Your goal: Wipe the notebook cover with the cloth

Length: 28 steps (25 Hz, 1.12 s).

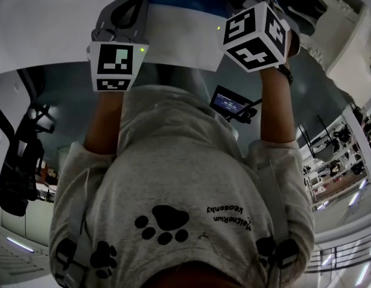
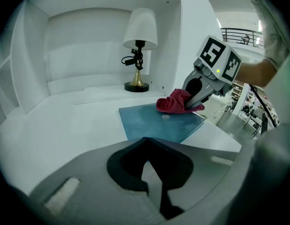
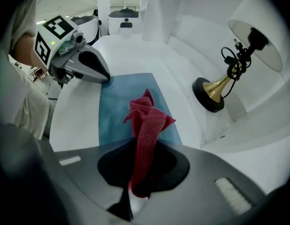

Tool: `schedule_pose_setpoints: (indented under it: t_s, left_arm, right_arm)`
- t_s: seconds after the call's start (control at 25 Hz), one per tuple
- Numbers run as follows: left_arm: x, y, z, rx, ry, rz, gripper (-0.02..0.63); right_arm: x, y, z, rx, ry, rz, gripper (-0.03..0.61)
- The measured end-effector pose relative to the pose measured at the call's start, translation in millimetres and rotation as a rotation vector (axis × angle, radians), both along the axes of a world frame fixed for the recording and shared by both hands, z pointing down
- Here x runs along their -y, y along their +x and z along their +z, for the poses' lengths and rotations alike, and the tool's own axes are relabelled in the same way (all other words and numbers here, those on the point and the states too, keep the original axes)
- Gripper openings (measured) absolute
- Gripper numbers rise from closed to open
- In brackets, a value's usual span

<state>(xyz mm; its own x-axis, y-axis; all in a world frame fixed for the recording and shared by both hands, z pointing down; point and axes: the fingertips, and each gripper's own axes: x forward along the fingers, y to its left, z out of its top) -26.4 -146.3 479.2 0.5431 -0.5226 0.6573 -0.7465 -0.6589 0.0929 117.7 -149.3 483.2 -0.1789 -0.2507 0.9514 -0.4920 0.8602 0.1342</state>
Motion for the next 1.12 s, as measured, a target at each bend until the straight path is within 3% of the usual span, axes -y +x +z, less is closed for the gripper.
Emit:
schedule_pose_setpoints:
  t_s: [0.76, 0.96, 1.12]
  left_arm:
    - [-12.8, -13.3, -1.1, -0.004, -0.034, -0.012, 0.0]
    - [-15.5, -16.7, -0.3, 0.023, -0.031, -0.001, -0.002]
    - [-16.3, -14.3, 1.0, 0.027, -0.032, -0.002, -0.002]
  right_arm:
    - [-7.1, 36.5, -4.1, -0.07, -0.009, 0.084, 0.044]
    - [5.0, -12.4, -43.3, 0.01, 0.091, 0.052, 0.044]
    - [-0.3, -70.8, -56.7, 0.083, 0.115, -0.059, 0.043]
